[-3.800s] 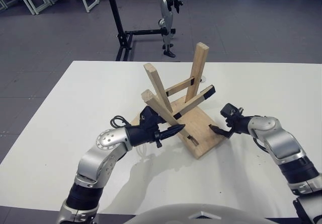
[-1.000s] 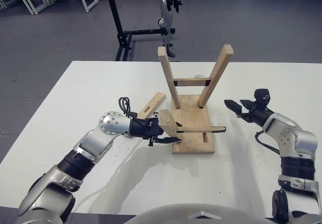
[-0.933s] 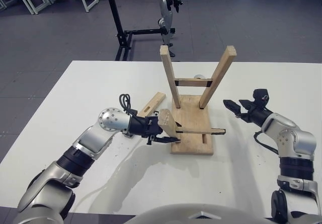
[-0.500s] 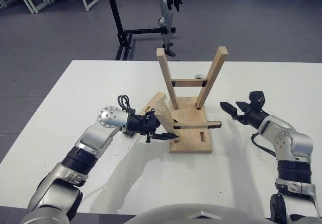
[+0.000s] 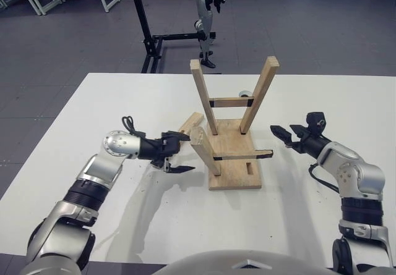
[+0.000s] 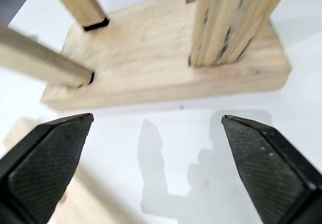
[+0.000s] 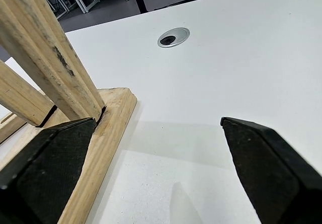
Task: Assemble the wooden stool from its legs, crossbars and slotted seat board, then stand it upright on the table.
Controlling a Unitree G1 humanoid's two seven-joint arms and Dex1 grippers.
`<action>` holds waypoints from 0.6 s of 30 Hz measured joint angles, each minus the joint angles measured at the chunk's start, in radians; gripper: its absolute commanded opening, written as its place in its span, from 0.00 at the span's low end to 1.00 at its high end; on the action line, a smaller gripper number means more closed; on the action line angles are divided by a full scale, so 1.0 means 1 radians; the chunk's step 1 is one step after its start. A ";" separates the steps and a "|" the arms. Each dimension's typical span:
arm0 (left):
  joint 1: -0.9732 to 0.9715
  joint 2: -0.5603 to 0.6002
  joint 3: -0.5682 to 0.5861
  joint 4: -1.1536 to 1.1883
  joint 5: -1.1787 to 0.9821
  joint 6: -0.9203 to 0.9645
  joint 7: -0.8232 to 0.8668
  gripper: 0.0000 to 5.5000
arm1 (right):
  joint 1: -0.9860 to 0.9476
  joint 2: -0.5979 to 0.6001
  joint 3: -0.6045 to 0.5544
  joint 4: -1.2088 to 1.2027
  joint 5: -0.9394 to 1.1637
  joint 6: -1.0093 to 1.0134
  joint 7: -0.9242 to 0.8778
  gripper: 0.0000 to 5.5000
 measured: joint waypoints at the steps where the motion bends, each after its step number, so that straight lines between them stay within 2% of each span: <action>1: 0.007 0.013 0.019 -0.003 -0.008 0.017 -0.007 0.91 | 0.004 0.000 0.000 -0.001 0.000 0.000 -0.002 0.84; 3: 0.045 0.041 0.084 -0.022 -0.043 0.084 -0.002 0.91 | 0.016 0.000 -0.003 -0.006 0.000 0.000 -0.010 0.84; 6: 0.048 0.017 0.189 -0.032 -0.040 0.235 0.211 0.91 | 0.031 0.004 -0.004 -0.018 0.000 -0.001 -0.018 0.84; 8: 0.068 -0.026 0.217 -0.065 -0.020 0.349 0.338 0.91 | 0.035 0.016 -0.004 -0.029 0.001 -0.002 -0.031 0.84; 13: 0.124 -0.081 0.189 -0.148 -0.009 0.593 0.401 0.91 | 0.064 0.035 0.005 -0.056 0.016 0.000 -0.037 0.84; 18: 0.115 -0.082 0.150 -0.086 0.044 0.591 0.415 0.91 | 0.074 0.045 0.020 -0.072 0.018 0.000 -0.052 0.84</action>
